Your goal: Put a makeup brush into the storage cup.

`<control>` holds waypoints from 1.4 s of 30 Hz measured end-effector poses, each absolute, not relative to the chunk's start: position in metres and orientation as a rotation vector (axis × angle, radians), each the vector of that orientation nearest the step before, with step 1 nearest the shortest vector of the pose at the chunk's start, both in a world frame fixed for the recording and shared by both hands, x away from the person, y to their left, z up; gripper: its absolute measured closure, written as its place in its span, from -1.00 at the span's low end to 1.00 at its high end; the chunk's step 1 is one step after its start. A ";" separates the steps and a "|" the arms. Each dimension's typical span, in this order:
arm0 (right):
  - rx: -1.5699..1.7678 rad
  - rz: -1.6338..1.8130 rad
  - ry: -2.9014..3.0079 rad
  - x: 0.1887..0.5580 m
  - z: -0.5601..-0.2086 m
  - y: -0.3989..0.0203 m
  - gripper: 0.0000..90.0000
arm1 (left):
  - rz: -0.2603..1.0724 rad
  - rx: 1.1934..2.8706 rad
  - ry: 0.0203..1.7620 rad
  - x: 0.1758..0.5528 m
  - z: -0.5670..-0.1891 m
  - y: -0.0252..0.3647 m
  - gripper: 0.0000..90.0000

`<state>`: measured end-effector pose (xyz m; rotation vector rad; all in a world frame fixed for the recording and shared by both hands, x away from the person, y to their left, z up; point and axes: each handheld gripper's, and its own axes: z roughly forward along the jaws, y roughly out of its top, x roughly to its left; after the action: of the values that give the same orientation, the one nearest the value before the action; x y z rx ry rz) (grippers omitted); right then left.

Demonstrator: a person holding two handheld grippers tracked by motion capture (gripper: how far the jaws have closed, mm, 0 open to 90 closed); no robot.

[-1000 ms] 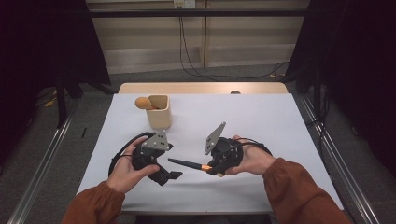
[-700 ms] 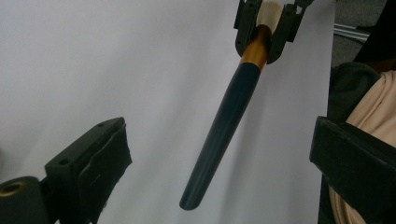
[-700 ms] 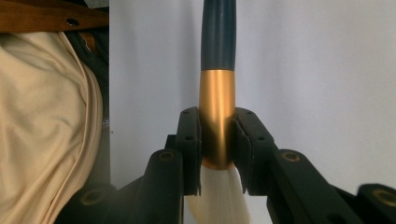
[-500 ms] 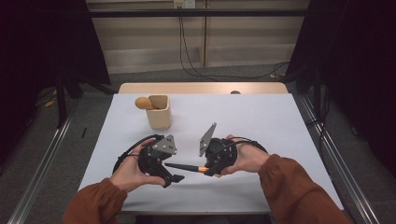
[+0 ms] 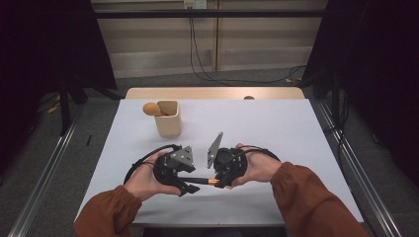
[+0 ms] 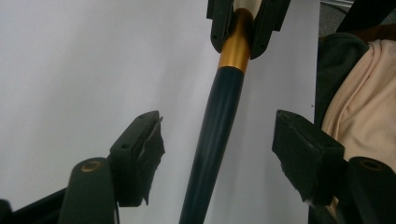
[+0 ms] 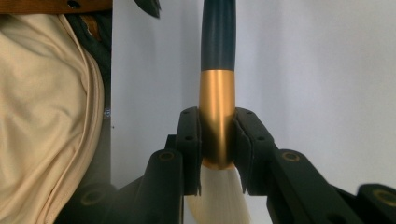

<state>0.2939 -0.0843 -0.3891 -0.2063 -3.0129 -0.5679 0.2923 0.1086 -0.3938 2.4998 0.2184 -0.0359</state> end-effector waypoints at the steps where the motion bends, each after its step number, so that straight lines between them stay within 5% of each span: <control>1: -0.209 -0.567 -3.010 0.294 -0.388 -0.084 0.63 | -0.041 2.494 0.220 0.293 -0.394 0.108 -0.25; 21: -0.165 -0.593 -3.014 0.291 -0.389 -0.082 0.63 | -0.118 2.477 0.203 0.293 -0.403 0.096 0.45; 42: -0.166 -0.594 -3.017 0.288 -0.389 -0.081 0.63 | -0.129 2.482 0.161 0.292 -0.412 0.089 0.53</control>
<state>0.2876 -0.0812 -0.3890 -0.1664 -3.0173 -0.5937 0.2923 0.0891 -0.4121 2.4820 0.1610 -0.1293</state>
